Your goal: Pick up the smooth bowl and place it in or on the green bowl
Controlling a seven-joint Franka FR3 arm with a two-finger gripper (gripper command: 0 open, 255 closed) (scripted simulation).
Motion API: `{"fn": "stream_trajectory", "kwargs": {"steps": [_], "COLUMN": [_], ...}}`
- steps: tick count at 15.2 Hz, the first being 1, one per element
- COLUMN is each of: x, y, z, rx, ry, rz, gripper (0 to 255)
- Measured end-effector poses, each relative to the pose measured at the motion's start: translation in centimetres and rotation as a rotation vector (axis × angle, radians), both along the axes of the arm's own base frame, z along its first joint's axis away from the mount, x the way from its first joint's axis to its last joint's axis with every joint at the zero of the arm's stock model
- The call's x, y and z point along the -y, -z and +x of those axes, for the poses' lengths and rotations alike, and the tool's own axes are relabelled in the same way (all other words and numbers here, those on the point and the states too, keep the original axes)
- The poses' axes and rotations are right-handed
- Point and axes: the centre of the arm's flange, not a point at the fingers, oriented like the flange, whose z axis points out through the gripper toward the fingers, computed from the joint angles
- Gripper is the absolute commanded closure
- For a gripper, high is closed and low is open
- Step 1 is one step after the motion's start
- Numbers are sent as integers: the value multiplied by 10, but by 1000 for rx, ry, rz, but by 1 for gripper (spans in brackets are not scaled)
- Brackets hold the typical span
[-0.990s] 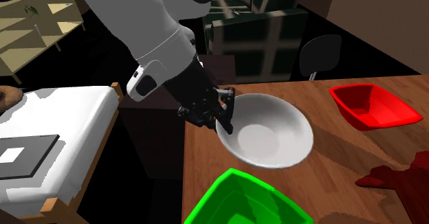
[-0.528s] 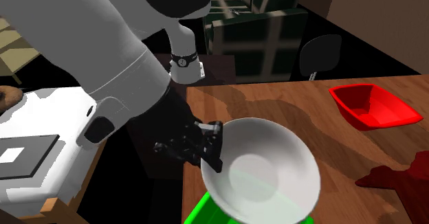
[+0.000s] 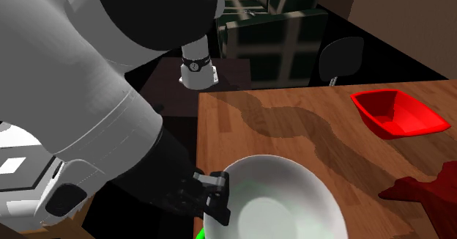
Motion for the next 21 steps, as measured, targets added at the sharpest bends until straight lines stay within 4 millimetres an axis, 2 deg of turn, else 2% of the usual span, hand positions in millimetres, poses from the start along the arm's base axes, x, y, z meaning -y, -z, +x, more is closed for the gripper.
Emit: {"fn": "stream_trajectory", "kwargs": {"steps": [12,18,19,21], "x": [1,1,1,1], "y": [62,68,68,67], "z": [1,1,1,1], "rx": [0,0,0,1], "ry": [0,0,0,0], "rz": [0,0,0,0], "gripper": [255,255,0,0]}}
